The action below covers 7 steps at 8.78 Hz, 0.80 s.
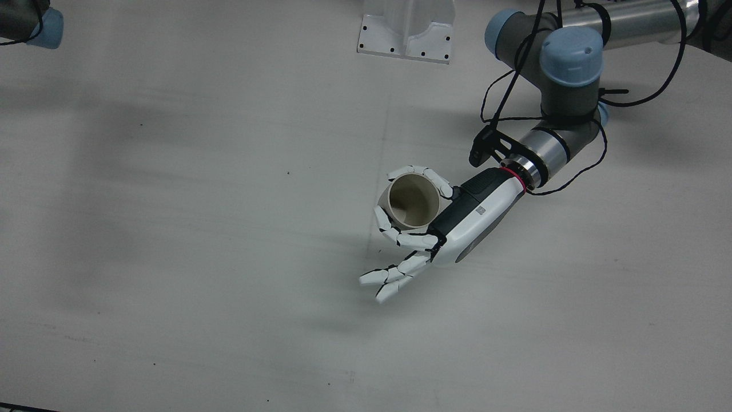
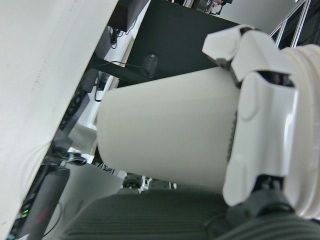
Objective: Pour water
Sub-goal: 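Upright the white cup and move both cups back toward their start spots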
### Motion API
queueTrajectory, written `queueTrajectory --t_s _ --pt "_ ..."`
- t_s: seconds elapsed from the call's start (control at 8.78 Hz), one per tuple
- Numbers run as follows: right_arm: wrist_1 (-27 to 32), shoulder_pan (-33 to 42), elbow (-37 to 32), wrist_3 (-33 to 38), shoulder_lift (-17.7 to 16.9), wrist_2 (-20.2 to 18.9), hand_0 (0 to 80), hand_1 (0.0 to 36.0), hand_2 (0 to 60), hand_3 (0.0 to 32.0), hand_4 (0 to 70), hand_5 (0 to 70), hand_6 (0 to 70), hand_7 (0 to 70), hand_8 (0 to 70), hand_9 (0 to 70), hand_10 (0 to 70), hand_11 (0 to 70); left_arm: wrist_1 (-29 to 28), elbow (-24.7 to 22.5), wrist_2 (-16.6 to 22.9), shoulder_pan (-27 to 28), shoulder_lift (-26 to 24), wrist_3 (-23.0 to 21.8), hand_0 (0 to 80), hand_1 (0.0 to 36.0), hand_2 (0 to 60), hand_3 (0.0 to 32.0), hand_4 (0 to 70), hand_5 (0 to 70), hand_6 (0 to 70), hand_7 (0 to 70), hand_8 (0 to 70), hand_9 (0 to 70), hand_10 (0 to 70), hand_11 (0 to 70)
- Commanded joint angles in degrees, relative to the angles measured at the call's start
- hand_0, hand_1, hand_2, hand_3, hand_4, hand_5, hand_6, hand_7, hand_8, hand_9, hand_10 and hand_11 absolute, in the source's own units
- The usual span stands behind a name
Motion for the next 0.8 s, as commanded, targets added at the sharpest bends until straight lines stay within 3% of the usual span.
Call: queueTrajectory --t_s 0.0,0.23,0.46,0.57,0.68 --pt "6.8 -0.4 -14.2 4.6 -0.3 0.0 58.2 28.0 57.2 0.0 70.0 68.0 27.5 24.5 17.6 20.3 7.4 11.8 -11.5 0.6 0.0 -4.1 11.6 4.3 60.3 36.0 60.0 0.0 70.0 70.0 9.8 13.9 4.0 5.5 10.9 17.4" --pt "6.9 2.1 -14.7 6.2 -0.7 -0.2 56.9 27.5 57.6 0.0 70.0 66.0 25.2 22.6 18.1 21.3 7.9 12.5 -18.2 4.3 0.1 -6.9 15.0 4.8 59.6 36.0 60.0 0.0 70.0 70.0 10.1 14.0 4.0 5.6 11.2 17.9" --pt "6.8 3.3 -16.6 5.6 -0.8 -0.2 56.7 26.5 52.6 0.0 70.0 64.4 24.8 21.9 17.2 20.4 7.7 12.4 -23.0 8.3 0.1 -7.2 16.8 5.0 59.7 35.9 60.0 0.0 70.0 70.0 10.9 14.4 4.4 5.9 11.3 17.9" --pt "6.8 3.4 -19.4 5.5 -0.8 0.0 57.4 23.6 37.6 0.0 69.6 62.9 24.0 21.3 16.7 19.6 6.9 11.1 -25.2 8.9 0.1 -7.1 19.4 5.3 59.7 35.8 60.0 0.0 70.0 70.0 10.3 14.1 4.3 5.7 11.2 17.7" --pt "6.8 3.7 -20.1 5.6 -0.8 0.0 52.3 3.8 0.0 0.0 39.4 27.1 15.2 16.6 15.9 16.9 0.3 0.6 -29.7 11.3 0.1 -7.3 20.6 6.6 59.3 35.5 60.0 0.0 70.0 70.0 10.0 13.7 4.2 5.7 11.1 17.7"
